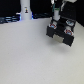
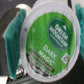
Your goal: Open the kcup holder, insert the kcup into the holder, and close the kcup holder
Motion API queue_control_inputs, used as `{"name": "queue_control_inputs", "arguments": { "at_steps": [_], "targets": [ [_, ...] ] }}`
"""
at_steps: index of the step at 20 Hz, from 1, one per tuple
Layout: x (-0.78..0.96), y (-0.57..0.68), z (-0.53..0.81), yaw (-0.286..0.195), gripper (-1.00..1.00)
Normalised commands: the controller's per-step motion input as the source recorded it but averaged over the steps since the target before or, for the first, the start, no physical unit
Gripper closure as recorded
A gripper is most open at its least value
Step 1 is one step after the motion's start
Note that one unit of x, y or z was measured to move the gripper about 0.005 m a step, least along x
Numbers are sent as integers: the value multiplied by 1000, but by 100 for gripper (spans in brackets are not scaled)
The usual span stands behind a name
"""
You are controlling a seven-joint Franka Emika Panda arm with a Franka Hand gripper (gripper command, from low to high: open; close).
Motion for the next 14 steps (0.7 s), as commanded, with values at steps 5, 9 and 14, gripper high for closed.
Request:
{"name": "queue_control_inputs", "arguments": {
  "at_steps": [5,9,14],
  "targets": [
    [407,131,143,-14,100],
    [461,31,152,-9,100],
    [567,125,215,-21,100]
  ]
}}
